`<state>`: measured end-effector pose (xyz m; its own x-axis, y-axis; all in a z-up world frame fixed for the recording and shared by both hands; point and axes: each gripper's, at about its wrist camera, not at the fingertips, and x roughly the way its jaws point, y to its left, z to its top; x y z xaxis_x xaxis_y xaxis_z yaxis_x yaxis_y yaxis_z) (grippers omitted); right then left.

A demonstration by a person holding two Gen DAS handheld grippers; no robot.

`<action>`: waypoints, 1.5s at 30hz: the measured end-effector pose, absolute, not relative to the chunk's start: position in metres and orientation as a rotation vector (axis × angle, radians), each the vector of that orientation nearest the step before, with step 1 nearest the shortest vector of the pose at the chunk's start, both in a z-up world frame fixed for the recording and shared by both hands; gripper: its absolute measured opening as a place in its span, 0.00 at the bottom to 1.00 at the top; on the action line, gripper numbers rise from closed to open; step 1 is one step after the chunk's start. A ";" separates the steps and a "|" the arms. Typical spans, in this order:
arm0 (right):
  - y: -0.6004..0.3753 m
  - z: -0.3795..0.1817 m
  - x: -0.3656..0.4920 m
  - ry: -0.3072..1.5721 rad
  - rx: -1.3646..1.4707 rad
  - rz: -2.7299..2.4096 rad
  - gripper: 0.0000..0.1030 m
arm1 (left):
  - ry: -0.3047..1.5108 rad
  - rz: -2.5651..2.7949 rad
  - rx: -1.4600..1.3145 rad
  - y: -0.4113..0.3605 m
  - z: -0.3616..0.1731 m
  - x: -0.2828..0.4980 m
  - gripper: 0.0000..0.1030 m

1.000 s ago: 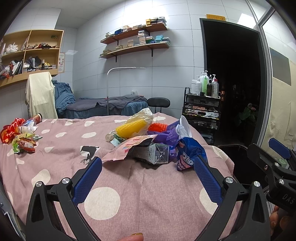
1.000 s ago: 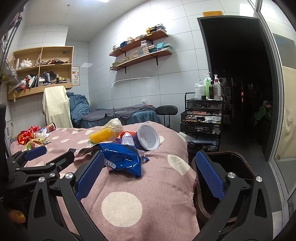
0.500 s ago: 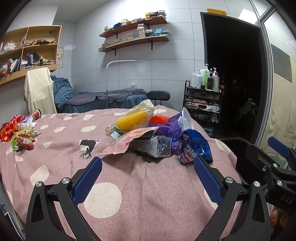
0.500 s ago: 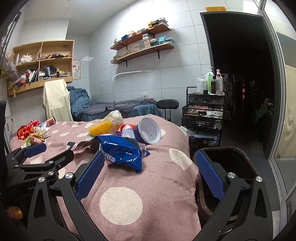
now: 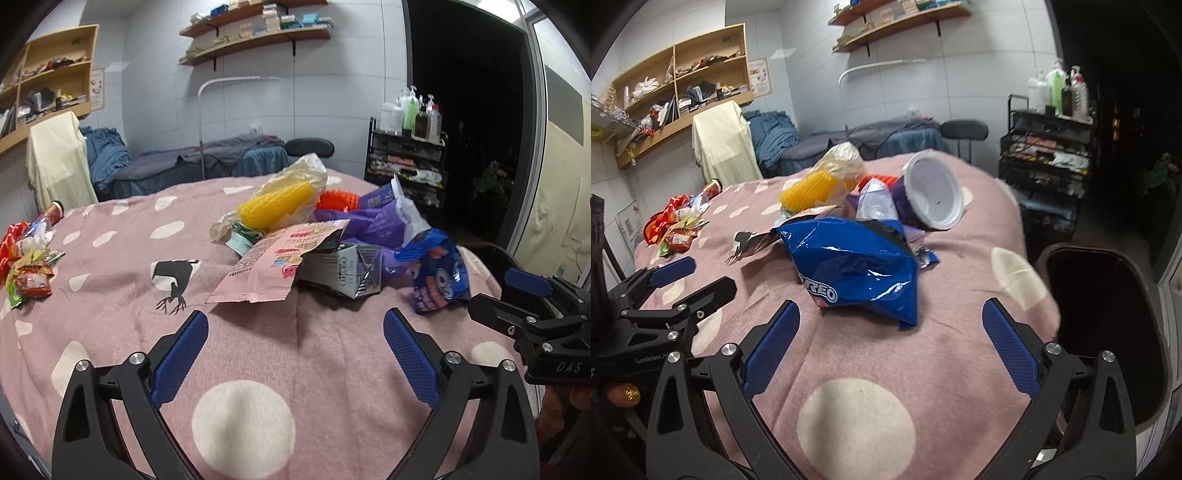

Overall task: Collect trash
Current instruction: 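Grasp the pink snack bag with the left tool while the right grasps the blue Oreo wrapper, then carry both items over the black bin and open the right tool to drop the wrapper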

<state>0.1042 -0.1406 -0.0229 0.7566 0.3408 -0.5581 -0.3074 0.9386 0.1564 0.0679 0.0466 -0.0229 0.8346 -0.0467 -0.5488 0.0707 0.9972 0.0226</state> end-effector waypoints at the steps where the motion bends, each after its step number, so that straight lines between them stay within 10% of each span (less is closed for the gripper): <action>1: -0.136 -0.024 0.108 0.634 0.052 0.361 0.95 | 0.597 -0.067 0.059 0.046 -0.024 0.073 0.86; 12: -0.107 -0.021 0.142 0.676 -0.026 0.368 0.94 | 0.709 -0.058 0.166 0.050 -0.027 0.128 0.66; 14: -0.106 -0.022 0.149 0.691 -0.031 0.351 0.76 | 0.735 -0.054 0.150 0.055 -0.028 0.137 0.59; 28: -0.126 -0.020 0.137 0.645 0.038 0.390 0.33 | 0.696 -0.060 -0.033 0.081 -0.020 0.127 0.13; 45: -0.163 -0.002 0.098 0.534 0.059 0.351 0.29 | 0.588 -0.187 -0.104 0.055 0.012 0.093 0.06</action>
